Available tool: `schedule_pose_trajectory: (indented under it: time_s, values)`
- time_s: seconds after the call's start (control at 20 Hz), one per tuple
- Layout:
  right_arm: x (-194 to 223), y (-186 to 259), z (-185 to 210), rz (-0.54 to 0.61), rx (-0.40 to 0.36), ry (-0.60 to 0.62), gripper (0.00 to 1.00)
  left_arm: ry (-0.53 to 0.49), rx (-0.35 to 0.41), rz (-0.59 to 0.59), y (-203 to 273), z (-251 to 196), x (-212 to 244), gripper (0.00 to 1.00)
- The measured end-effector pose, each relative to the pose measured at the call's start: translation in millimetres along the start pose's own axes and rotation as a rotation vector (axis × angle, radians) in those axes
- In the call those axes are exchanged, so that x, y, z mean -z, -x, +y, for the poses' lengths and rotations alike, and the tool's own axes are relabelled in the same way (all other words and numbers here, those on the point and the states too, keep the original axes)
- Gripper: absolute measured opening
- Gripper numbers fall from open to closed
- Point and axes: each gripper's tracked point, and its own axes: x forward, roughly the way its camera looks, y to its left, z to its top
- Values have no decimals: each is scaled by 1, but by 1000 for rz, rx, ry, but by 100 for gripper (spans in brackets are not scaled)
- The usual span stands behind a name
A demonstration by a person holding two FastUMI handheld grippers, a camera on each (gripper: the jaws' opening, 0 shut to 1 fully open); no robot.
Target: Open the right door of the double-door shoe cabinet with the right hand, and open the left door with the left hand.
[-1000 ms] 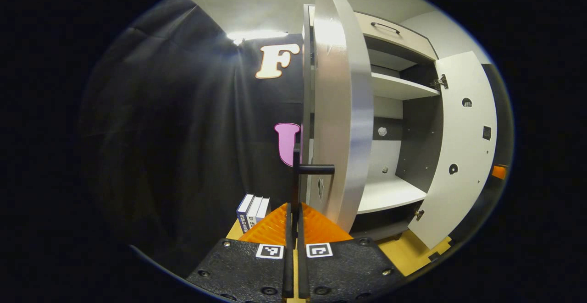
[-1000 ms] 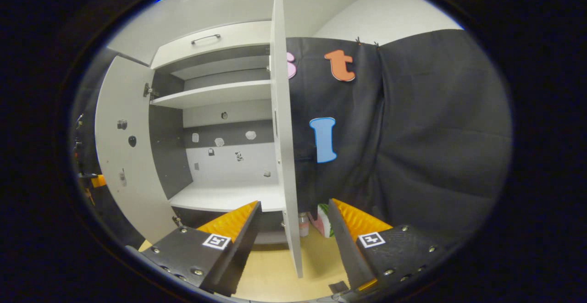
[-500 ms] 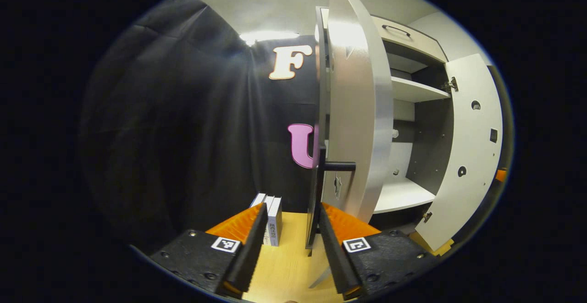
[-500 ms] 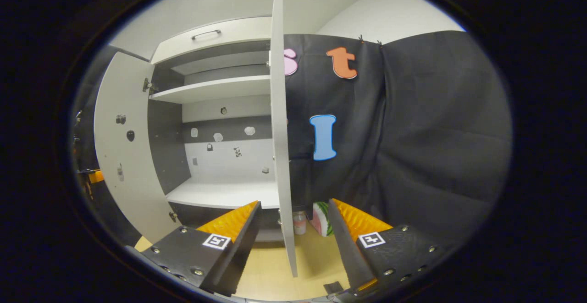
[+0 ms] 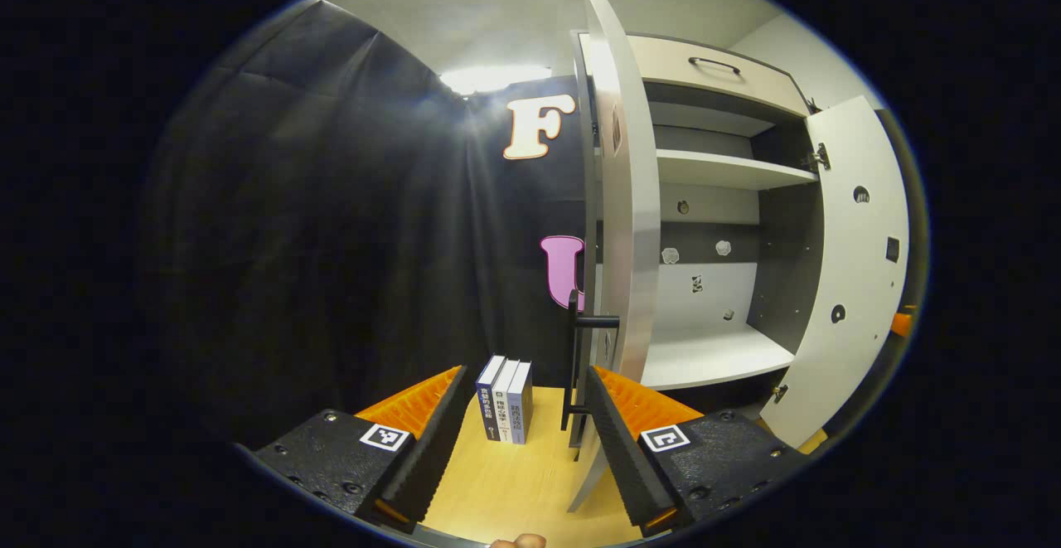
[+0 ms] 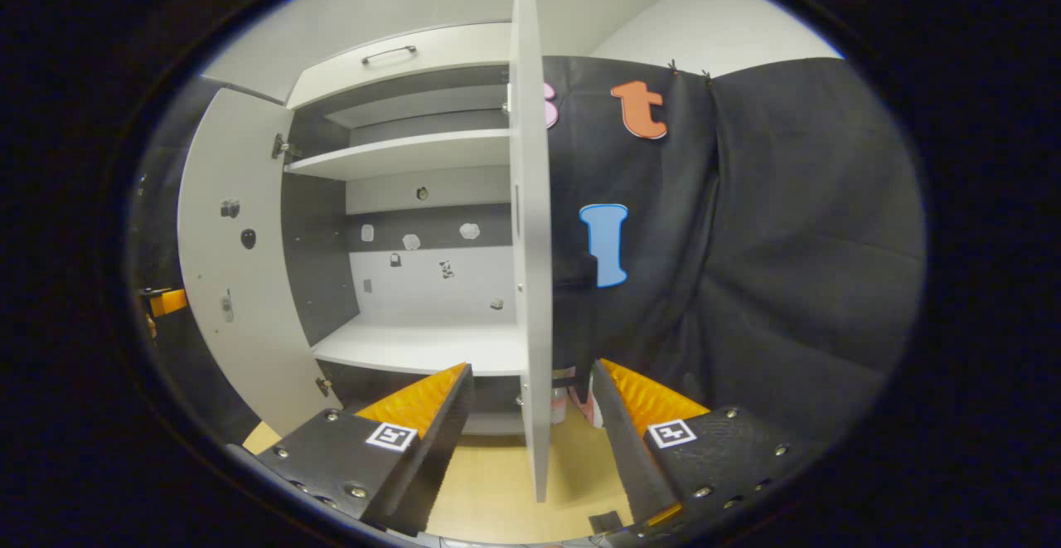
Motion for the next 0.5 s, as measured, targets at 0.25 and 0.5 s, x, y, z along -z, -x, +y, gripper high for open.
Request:
schedule_pose_trajectory:
  time_s: [0.25,0.5]
  values:
    - [-30,2,34,-14,-45,-4,85,-29,41,-45,18,-30,-39,86]
    - [-77,0,90,-63,-118,-35,86,-21,169,-101,20,-106,-77,85]
